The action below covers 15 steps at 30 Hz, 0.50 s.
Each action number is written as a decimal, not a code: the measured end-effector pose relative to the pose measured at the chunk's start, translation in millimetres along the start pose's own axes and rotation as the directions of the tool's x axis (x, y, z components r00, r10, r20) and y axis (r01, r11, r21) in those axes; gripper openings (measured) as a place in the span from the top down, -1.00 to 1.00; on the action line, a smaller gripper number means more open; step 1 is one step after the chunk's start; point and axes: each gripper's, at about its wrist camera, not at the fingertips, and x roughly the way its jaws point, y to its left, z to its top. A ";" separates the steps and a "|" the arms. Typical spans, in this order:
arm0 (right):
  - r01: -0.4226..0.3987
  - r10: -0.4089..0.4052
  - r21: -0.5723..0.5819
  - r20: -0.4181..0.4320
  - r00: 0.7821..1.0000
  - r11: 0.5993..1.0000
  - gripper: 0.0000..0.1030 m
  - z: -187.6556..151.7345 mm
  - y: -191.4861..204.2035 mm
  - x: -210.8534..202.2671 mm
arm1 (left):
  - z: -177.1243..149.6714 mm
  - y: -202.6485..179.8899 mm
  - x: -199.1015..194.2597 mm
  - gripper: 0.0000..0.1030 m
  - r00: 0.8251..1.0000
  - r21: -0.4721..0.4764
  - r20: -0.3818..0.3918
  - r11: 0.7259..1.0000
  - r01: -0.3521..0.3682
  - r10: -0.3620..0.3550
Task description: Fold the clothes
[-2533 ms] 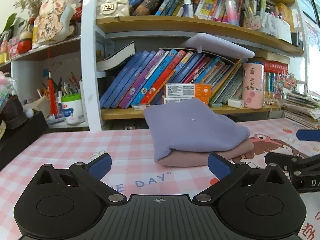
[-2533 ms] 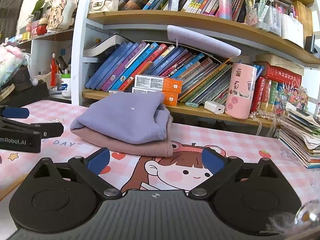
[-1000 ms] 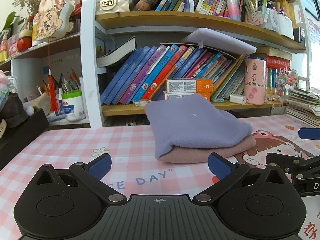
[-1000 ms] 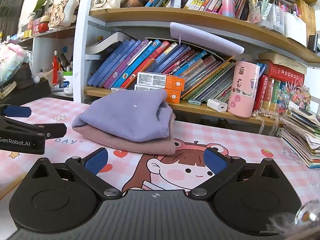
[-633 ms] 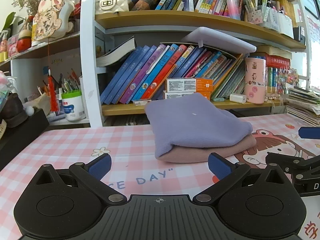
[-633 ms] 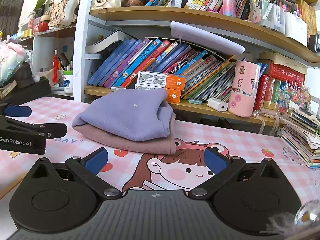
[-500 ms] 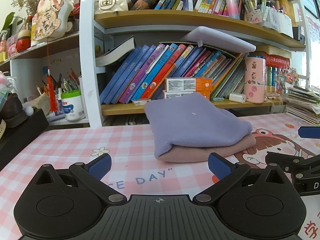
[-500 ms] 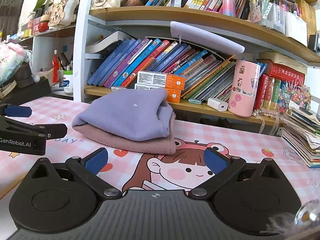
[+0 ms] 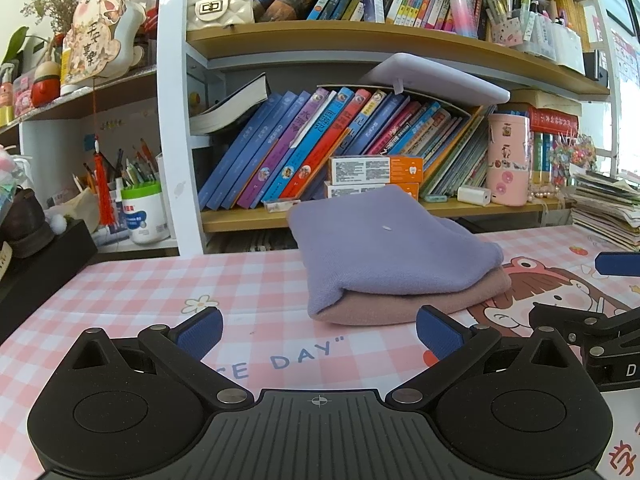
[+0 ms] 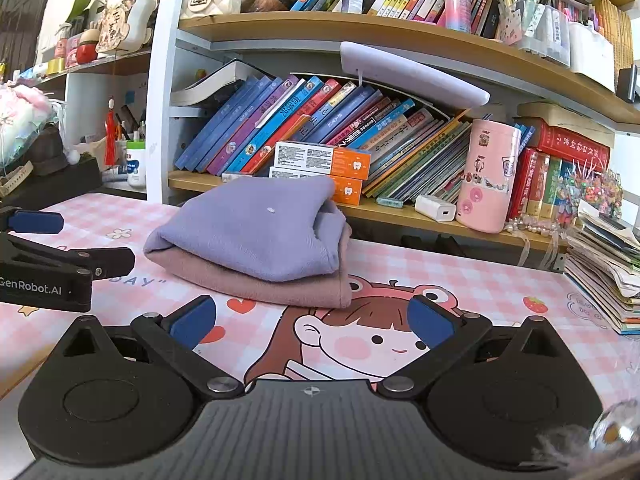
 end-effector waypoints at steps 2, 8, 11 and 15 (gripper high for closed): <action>0.000 0.000 -0.001 -0.001 1.000 1.000 -1.00 0.1 0.0 0.4 | 0.1 -0.1 -0.1 -1.00 1.000 0.000 -0.001 1.000 0.000 0.000; 0.000 0.000 -0.002 -0.002 1.000 1.000 -1.00 0.2 -0.1 0.7 | 0.5 -0.5 -0.5 -1.00 1.000 0.001 -0.001 1.000 0.000 0.000; 0.000 0.000 -0.002 -0.003 1.000 1.000 -1.00 0.3 0.0 1.0 | 0.4 -1.4 -0.7 -1.00 1.000 0.005 0.001 1.000 0.000 0.000; 0.001 -0.001 -0.002 -0.003 1.000 1.000 -1.00 0.3 0.2 0.9 | 0.2 -1.1 -0.9 -1.00 1.000 0.004 0.002 1.000 0.000 0.000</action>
